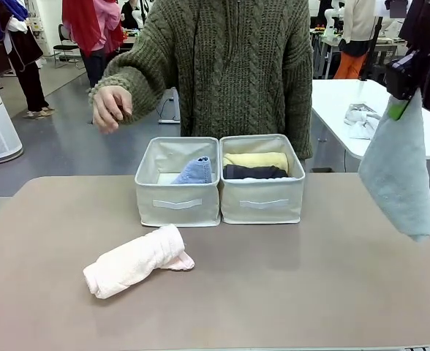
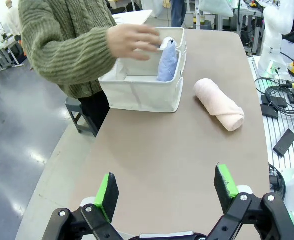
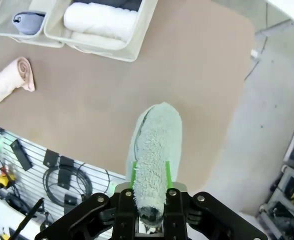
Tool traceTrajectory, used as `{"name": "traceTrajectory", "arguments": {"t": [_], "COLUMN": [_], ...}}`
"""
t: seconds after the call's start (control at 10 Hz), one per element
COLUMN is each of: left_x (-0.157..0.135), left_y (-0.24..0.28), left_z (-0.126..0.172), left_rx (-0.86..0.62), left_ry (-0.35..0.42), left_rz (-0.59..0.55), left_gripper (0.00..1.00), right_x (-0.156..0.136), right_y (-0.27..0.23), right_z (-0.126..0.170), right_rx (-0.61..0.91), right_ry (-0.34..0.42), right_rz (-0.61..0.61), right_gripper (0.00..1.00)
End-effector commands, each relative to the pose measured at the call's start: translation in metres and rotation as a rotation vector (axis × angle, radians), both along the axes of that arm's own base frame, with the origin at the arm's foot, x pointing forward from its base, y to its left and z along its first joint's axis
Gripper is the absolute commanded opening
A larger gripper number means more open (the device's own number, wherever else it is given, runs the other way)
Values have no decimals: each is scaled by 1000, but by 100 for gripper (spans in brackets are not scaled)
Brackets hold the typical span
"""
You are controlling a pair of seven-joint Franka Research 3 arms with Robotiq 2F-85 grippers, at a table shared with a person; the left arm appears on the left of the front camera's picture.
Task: Sort the towels based on their folding style.
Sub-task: Pick up another triangle-folded towel from the table and place it in the left Fabric basket.
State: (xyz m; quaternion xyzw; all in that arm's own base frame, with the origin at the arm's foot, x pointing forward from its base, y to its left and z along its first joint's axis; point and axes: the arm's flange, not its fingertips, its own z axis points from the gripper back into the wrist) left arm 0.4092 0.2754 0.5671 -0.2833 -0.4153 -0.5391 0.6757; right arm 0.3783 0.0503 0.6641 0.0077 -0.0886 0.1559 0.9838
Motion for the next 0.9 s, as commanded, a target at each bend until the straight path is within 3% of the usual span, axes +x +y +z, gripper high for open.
{"name": "traceTrajectory", "arguments": {"t": [0.0,0.4,0.7,0.8], "left_x": [-3,-3,-3,-3], "left_y": [0,0,0,0], "left_z": [1,1,1,1], "left_rx": [11,11,11,11], "left_ry": [-1,-1,-1,-1], "left_rz": [0,0,0,0], "left_gripper": [100,100,100,100], "right_x": [-2,52,52,47], "right_y": [0,111,132,130], "right_z": [-1,33,40,40], "right_rx": [0,-151,-28,-59], "right_ry": [0,-30,1,-13], "right_rz": [0,246,579,592], "right_gripper": [18,18,18,18]}}
